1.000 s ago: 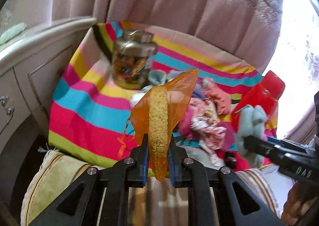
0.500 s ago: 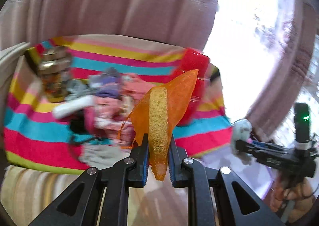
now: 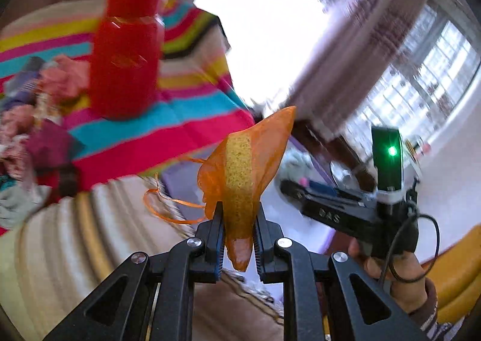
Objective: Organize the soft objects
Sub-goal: 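Carry the bag and pig plush into the white box and open both tools, then move both open tools back to the pile of clothes, then grasp the grey drawstring pouch with the left tool while the right tool grasps the small black item, then carry the grey pouch and black item into the white box and open both tools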
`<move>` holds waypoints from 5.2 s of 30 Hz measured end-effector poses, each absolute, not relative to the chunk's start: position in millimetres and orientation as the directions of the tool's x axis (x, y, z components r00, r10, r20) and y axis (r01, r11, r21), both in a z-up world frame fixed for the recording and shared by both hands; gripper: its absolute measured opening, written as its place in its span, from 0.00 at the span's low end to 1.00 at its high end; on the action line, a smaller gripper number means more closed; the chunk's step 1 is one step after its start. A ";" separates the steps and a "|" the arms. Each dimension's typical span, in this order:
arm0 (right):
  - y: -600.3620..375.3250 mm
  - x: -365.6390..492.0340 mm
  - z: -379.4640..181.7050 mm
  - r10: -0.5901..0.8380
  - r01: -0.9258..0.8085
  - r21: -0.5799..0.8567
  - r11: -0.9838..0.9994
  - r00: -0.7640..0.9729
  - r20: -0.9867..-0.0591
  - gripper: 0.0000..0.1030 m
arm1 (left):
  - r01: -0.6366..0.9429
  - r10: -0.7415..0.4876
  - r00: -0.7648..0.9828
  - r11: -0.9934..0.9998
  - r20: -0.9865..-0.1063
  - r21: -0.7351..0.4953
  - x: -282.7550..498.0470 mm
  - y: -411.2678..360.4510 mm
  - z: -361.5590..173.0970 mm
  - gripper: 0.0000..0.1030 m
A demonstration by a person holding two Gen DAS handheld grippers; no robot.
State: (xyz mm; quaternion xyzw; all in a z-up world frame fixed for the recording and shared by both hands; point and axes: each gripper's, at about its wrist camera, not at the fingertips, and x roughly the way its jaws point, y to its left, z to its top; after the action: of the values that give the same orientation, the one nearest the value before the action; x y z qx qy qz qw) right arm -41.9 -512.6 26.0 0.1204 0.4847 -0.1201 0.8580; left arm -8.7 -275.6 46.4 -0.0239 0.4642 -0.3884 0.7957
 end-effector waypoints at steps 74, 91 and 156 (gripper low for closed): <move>-245.2 145.1 -39.8 0.120 -0.140 0.085 0.987 0.269 -0.956 0.57 | 0.011 -0.294 0.334 0.951 -0.896 -0.308 149.1 -41.6 -52.0 0.38; -249.0 120.9 -21.1 0.139 -0.144 0.092 0.985 0.359 -0.923 0.30 | -0.022 -0.364 0.438 0.910 -0.822 -0.415 109.6 -13.9 -28.1 0.15; -475.5 -36.0 53.5 -0.006 0.247 0.154 0.957 0.545 -0.839 0.54 | 0.493 -0.673 0.318 0.719 -0.668 -0.489 -8.3 -231.5 73.1 0.36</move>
State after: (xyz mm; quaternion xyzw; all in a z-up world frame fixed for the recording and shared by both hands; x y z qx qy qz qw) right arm -36.0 -475.5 53.5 0.1281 0.4715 -0.0728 0.8695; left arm -8.3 -231.5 73.1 -0.0978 0.4583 -0.3616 0.8060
